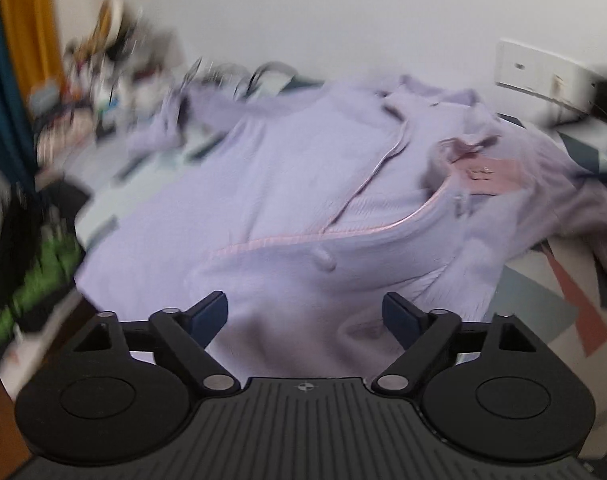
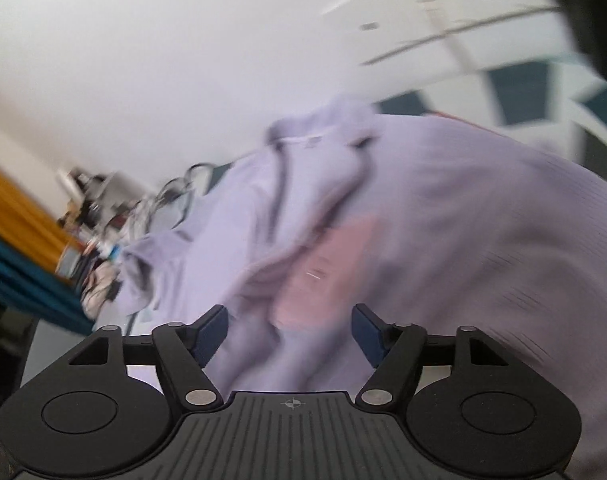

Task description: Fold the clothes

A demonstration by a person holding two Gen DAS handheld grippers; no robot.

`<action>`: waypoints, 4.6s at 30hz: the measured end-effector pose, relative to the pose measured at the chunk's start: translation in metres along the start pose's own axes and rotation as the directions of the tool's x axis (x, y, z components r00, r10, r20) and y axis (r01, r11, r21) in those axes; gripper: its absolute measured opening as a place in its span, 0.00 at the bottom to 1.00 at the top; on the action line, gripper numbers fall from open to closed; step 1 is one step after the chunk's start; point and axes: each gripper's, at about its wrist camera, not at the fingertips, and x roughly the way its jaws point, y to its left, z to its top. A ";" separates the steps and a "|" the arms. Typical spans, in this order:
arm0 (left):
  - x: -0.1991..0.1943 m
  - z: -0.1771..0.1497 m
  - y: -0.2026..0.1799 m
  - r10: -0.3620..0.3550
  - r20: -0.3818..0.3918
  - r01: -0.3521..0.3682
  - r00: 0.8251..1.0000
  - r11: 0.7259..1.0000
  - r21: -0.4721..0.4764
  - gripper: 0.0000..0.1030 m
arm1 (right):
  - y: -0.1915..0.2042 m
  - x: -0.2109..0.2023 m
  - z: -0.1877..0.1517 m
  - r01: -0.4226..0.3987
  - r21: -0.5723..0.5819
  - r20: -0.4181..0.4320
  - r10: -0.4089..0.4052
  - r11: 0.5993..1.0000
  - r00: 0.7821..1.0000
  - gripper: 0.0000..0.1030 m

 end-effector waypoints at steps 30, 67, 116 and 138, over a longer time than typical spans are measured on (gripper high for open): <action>0.134 0.072 0.066 0.272 -0.103 -0.268 0.957 0.962 0.055 0.76 | 0.112 0.245 0.105 -0.071 -0.130 -0.016 0.070 0.989 0.997 0.47; -0.027 -0.097 0.048 -0.348 -0.045 0.286 0.937 0.832 -0.476 0.78 | -0.043 0.034 -0.005 0.048 0.138 -0.125 -0.031 0.989 0.992 0.62; 0.017 -0.075 0.086 -0.588 -0.073 0.378 0.806 0.604 -0.702 0.05 | -0.064 0.032 0.051 0.132 0.117 0.081 -0.142 0.984 0.986 0.27; 0.035 -0.106 0.033 -0.776 -0.012 0.552 0.631 0.459 -0.696 0.08 | -0.057 -0.020 -0.011 0.156 0.150 0.010 -0.160 0.976 0.987 0.53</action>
